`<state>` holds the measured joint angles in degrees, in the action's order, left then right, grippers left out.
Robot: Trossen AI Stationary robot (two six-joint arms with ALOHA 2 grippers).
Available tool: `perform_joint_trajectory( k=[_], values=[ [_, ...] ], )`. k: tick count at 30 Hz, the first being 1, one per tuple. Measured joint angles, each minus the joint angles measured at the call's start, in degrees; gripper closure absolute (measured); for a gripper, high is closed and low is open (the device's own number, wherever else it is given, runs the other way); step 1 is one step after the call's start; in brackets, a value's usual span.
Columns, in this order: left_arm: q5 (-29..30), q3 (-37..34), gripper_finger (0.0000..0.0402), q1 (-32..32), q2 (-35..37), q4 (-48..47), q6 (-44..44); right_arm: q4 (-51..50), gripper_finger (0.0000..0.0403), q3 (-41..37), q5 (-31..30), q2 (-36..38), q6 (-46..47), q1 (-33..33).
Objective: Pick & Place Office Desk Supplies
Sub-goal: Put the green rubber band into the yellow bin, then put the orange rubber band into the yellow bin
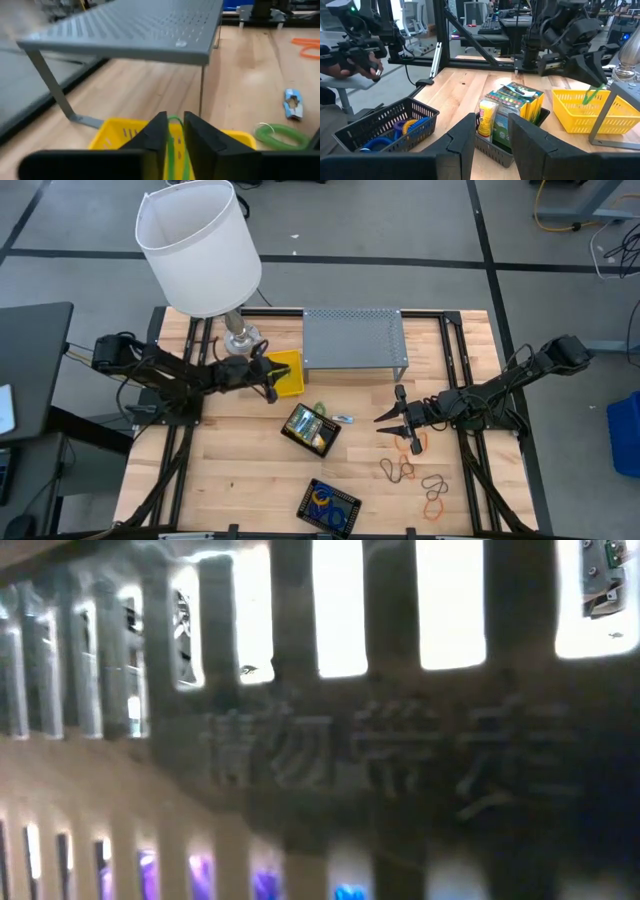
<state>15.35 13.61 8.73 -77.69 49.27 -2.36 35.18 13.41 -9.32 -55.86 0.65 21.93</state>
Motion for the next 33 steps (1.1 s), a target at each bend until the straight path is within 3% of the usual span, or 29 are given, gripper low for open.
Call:
perform_joint_trajectory(
  k=[5, 13, 22, 29, 33],
  values=[
    [-5.0, 0.0, 0.0260, 2.3, 0.0, -2.4, 3.9, -0.1, 0.0279, 0.0, 0.0, 0.0, 0.0, 0.0],
    [-5.3, 0.0, 0.0167, 2.6, 0.0, -2.9, 4.7, -0.5, 0.0279, 0.0, 0.0, 0.0, 0.2, 0.0],
    [-6.9, 0.0, 0.0156, 2.4, 0.0, -3.3, 10.7, -1.7, 0.0279, 0.0, -1.7, 0.0, 0.5, 0.0],
    [-14.5, 0.0, 0.0156, -0.6, 3.1, -1.4, 6.0, -3.1, 0.0279, 0.0, -4.9, 0.0, 1.5, 0.0],
    [-16.0, 0.0, 0.0157, -3.8, 6.6, -1.1, 3.0, -12.8, 0.0279, 2.1, -5.2, 0.0, 4.9, -0.3]
  ],
)
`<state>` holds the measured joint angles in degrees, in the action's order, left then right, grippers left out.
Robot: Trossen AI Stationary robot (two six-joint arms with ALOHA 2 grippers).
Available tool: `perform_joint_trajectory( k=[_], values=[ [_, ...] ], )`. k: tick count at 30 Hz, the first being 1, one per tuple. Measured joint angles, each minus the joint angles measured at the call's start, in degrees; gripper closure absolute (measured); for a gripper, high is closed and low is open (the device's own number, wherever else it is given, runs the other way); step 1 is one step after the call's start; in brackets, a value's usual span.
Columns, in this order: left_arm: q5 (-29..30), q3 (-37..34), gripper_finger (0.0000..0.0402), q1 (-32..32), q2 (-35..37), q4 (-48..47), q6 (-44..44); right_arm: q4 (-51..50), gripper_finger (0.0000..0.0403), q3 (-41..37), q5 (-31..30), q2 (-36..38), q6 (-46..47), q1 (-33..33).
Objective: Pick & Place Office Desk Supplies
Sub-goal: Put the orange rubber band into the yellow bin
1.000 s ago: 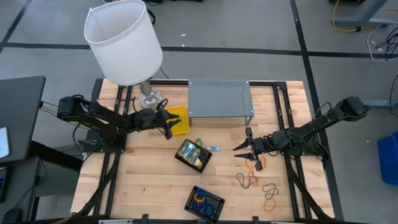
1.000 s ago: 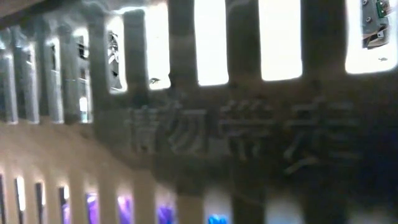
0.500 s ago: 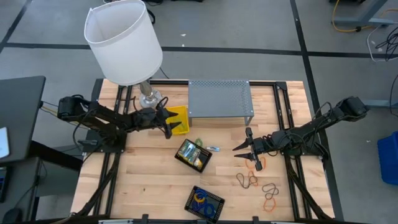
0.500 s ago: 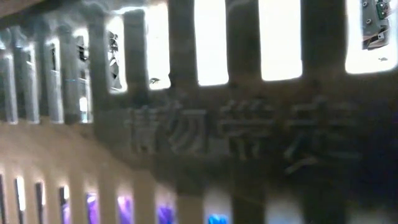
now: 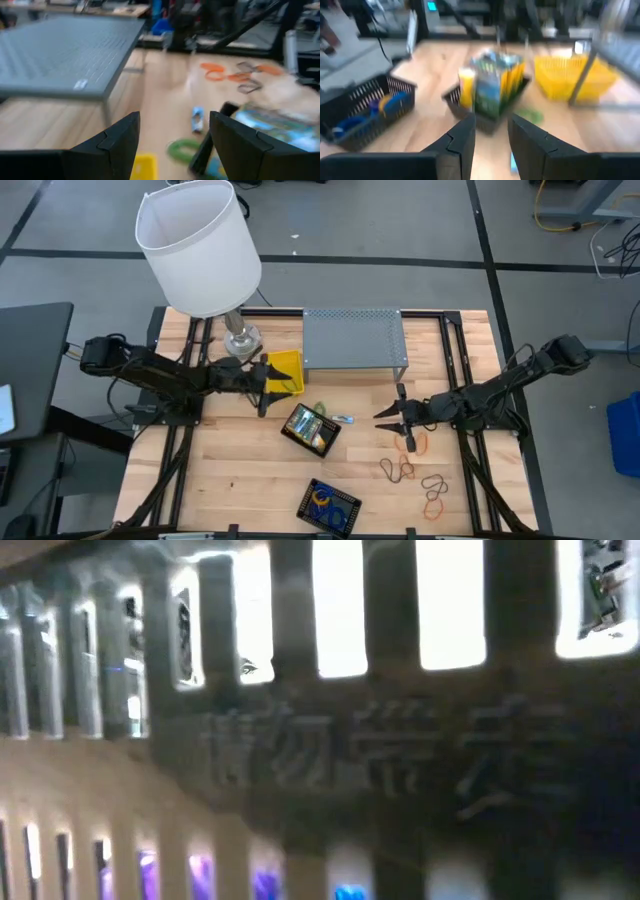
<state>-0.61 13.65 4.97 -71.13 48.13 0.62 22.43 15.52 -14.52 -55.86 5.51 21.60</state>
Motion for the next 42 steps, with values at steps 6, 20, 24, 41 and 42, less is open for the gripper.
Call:
perform_joint_trajectory(
  k=[6, 20, 24, 41, 42],
  values=[
    [0.3, 0.0, 0.0157, -3.4, 4.6, -0.9, -3.3, -23.6, 0.0279, 9.0, 1.0, -2.5, 8.4, -0.1],
    [1.4, -2.0, 0.0157, -6.8, 5.9, -6.1, -3.5, -57.5, 0.0279, 27.5, 20.6, -23.9, 18.2, 0.7],
    [2.1, -2.5, 0.0157, -6.8, 5.9, -6.1, -3.5, -59.0, 0.0279, 27.3, 26.4, -27.6, 20.7, 2.1],
    [2.1, -2.5, 0.0157, -6.8, 5.9, -5.9, -3.2, -59.8, 0.0308, 27.7, 19.0, -36.3, 25.7, 8.0],
    [2.1, -2.5, 0.0157, -6.8, 5.9, -5.9, -3.1, -59.9, 0.0315, 27.7, 19.0, -36.3, 25.7, 7.9]
  ],
)
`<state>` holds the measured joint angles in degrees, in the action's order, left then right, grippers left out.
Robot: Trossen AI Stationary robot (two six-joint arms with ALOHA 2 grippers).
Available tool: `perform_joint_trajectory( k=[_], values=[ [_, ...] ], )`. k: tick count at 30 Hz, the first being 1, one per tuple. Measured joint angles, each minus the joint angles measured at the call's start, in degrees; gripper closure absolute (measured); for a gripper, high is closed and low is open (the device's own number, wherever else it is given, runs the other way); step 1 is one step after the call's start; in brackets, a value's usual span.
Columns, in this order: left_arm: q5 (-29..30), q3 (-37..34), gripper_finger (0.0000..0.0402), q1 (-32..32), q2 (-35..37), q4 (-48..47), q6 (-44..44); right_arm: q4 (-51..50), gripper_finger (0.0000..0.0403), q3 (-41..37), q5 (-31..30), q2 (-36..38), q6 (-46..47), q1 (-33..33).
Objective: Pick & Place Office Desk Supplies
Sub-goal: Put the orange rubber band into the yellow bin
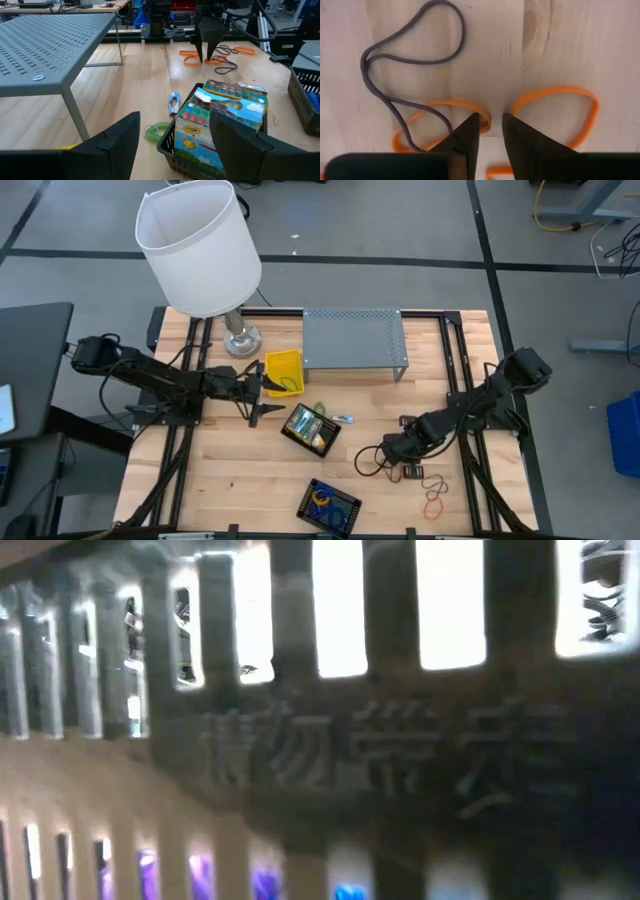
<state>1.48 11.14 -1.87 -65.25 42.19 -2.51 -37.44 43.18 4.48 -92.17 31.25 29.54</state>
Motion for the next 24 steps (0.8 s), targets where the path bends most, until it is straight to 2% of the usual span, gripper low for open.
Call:
perform_joint_trajectory(
  k=[6, 15, 24],
  values=[
    [0.0, 0.0, 0.0157, 0.0, 0.0, 0.0, 0.4, -1.1, 0.0393, 1.1, -1.3, 0.0, -1.7, 1.0],
    [0.0, 0.0, 0.0157, 0.0, 0.0, 0.7, 0.6, -4.5, 0.0401, 10.3, -5.9, -0.3, -3.5, 2.1],
    [-0.4, 0.0, 0.0157, 0.0, 0.0, 4.0, 0.5, -5.0, 0.0402, 20.6, -20.9, -0.3, -8.3, 1.1]
  ],
)
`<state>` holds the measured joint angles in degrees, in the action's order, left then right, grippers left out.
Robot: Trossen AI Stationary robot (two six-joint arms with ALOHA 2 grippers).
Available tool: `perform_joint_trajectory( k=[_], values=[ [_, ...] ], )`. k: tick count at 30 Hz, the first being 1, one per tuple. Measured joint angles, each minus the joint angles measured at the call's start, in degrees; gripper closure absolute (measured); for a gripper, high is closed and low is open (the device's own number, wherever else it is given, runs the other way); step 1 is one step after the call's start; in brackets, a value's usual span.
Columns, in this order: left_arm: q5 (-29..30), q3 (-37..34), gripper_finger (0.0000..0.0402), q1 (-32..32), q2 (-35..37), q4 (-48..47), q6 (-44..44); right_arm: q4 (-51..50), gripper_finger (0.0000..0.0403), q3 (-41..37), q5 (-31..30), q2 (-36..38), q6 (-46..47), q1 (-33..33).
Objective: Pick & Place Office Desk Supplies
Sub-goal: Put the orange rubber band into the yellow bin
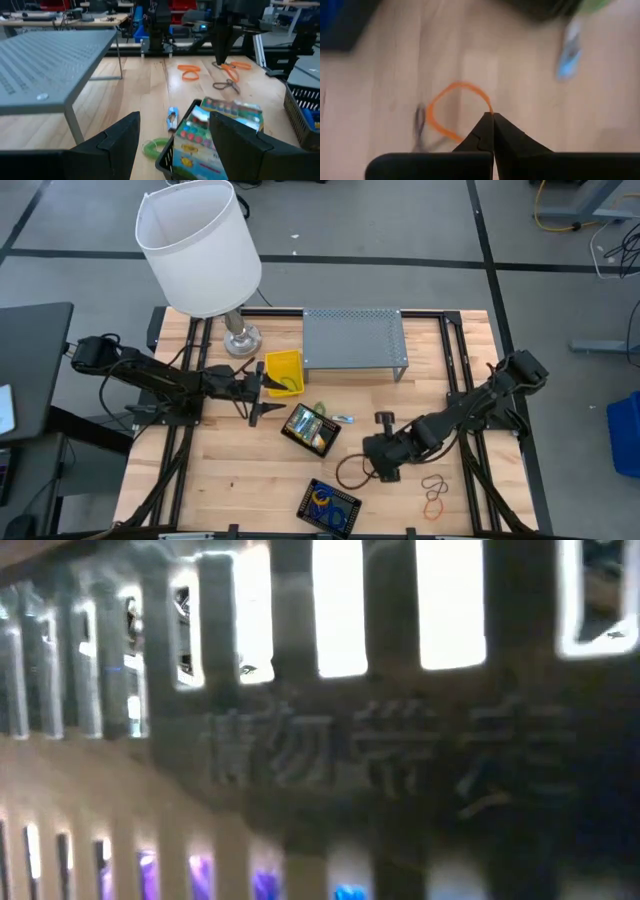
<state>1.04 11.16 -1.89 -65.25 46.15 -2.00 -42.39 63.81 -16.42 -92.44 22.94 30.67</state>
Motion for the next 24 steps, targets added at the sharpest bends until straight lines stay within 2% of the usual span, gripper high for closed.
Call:
perform_joint_trajectory(
  k=[5, 8, 15, 24],
  values=[
    [0.0, 0.0, 0.0157, 0.0, 0.0, 2.5, 0.2, -0.1, 0.0402, 3.2, -10.3, 0.0, -3.9, -3.5],
    [-0.1, 0.0, 0.0157, 0.0, 0.0, 3.6, 0.6, 1.1, 0.0402, 4.2, -14.1, 0.0, -8.0, -6.1],
    [-1.6, 0.0, 0.0157, -0.1, 0.0, 7.8, 4.9, 14.6, 0.0403, 4.8, -15.4, 0.0, -20.7, -13.4],
    [1.1, 3.6, 0.0157, -0.1, -1.9, 9.9, 8.0, 31.9, 0.0403, 4.8, -15.5, 0.1, -32.4, -20.6]
  ],
)
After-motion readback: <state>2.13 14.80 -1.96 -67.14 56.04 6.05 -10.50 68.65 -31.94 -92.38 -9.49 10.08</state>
